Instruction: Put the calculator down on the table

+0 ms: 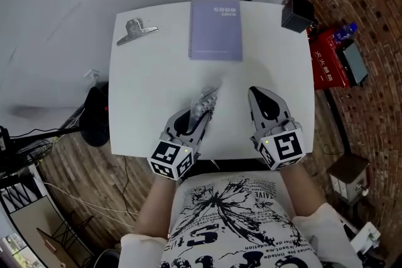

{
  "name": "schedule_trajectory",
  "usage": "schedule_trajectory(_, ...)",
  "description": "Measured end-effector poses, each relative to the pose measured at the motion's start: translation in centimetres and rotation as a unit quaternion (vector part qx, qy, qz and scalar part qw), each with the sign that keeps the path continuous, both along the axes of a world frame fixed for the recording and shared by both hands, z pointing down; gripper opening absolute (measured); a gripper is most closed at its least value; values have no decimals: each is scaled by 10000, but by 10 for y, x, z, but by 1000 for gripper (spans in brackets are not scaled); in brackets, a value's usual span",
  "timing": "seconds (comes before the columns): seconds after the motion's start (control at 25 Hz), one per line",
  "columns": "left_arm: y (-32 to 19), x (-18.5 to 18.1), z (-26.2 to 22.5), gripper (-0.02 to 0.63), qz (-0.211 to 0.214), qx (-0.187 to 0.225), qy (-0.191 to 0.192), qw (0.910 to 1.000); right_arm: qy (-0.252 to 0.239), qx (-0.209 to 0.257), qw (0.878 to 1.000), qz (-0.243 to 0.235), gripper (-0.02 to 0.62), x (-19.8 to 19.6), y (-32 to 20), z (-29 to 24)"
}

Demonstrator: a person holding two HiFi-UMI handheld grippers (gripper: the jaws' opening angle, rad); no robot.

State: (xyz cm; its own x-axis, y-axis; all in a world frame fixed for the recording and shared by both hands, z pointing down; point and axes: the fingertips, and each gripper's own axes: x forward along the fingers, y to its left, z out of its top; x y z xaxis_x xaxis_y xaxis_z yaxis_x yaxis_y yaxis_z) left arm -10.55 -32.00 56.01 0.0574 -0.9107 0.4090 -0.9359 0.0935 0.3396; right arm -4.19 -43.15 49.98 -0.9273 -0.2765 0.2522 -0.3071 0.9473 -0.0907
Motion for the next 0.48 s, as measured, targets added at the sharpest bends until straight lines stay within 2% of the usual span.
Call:
schedule_trajectory(0.16,-1,-2,36,143,-203,-408,585,9972,185,-159,9997,-40,14,-3,-1,24)
schedule_trajectory(0.32,1,-6,52,143,-350,-587,1059,9920,283,-170,9994,-135,14,-10,1,33)
schedule_trajectory(0.48,-1,-9,58,146,-400,-707,1319,9879,294,-228,9993,-102,15,-13,0,37)
